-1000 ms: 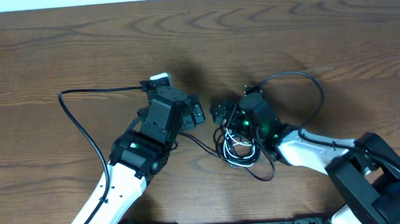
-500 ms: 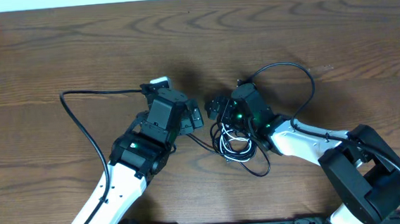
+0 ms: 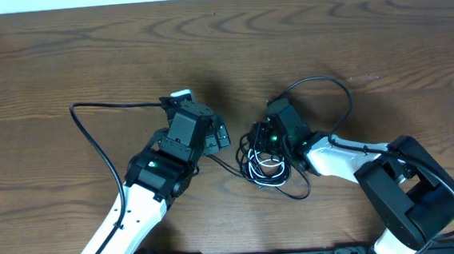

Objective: Untangle cables

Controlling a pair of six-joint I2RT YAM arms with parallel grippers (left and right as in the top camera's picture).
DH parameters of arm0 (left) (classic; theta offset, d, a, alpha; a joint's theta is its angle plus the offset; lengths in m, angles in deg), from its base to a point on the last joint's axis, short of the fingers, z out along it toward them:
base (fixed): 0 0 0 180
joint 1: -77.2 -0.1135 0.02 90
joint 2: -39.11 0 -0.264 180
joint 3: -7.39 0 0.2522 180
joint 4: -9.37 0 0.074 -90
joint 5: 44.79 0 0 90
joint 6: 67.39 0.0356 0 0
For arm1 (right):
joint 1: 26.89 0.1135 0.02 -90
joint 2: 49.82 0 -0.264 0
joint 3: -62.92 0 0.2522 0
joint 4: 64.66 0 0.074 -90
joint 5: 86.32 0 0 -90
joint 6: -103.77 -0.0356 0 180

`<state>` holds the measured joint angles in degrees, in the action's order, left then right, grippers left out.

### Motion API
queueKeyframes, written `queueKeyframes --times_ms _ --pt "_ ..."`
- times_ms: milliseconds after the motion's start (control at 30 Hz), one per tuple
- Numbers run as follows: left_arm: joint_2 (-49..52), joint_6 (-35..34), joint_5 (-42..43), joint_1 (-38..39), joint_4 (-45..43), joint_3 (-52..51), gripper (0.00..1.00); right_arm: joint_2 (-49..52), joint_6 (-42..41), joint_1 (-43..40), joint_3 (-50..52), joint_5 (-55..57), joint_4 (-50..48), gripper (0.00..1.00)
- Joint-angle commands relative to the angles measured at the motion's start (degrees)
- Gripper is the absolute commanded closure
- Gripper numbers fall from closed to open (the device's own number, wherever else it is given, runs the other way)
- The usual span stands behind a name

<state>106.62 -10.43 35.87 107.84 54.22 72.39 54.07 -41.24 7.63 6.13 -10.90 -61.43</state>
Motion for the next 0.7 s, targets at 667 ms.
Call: queueKeyframes --times_ms 667 --pt "1.05 -4.17 -0.31 -0.2 1.44 1.03 0.02 -30.82 22.58 -16.55 0.79 -7.91 17.99 0.94"
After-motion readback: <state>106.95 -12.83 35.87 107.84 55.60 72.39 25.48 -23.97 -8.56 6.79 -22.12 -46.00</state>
